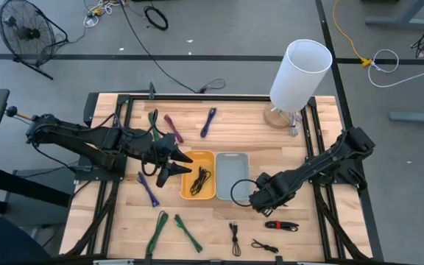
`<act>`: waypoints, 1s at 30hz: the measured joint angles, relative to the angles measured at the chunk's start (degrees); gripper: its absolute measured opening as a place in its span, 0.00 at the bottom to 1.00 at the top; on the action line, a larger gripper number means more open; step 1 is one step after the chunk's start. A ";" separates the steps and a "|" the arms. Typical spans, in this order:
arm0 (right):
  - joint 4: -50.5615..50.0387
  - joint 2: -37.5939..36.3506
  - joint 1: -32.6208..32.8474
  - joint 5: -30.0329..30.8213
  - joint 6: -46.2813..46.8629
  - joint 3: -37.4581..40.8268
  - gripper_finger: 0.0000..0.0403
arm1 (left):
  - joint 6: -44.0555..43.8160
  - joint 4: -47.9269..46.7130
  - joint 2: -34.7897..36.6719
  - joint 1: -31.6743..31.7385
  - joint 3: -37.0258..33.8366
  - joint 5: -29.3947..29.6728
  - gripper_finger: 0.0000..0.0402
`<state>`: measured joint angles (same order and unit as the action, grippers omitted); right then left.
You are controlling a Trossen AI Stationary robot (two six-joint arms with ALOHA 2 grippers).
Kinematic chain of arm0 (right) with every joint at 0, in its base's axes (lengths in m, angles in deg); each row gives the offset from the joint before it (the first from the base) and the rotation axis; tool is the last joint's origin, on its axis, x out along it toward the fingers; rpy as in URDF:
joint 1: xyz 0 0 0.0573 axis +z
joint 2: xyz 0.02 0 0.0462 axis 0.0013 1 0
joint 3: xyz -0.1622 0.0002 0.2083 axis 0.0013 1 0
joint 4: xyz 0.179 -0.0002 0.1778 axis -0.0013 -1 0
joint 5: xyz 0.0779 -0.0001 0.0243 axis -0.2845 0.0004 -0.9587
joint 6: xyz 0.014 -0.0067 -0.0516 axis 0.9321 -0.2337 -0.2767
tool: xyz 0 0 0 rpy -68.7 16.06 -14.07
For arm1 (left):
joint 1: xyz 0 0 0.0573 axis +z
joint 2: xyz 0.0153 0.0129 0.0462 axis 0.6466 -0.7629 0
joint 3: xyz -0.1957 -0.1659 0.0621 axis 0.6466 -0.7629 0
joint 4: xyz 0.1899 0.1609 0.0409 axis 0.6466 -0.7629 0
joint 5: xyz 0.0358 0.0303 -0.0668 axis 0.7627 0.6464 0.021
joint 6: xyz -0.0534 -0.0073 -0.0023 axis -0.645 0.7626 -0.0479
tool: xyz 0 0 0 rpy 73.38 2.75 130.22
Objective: Pick & Place USB Port
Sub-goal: Put the black charger cable into the yellow bin
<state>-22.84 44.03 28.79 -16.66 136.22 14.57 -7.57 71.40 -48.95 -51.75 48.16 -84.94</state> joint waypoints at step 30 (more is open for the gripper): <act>13.84 -0.42 0.11 -5.46 -2.87 12.07 0.45 | -0.31 5.53 -0.02 0.04 0.00 6.34 0.44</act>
<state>-9.00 43.61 28.91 -22.12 133.34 26.64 -7.87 76.93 -48.98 -51.70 48.16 -78.59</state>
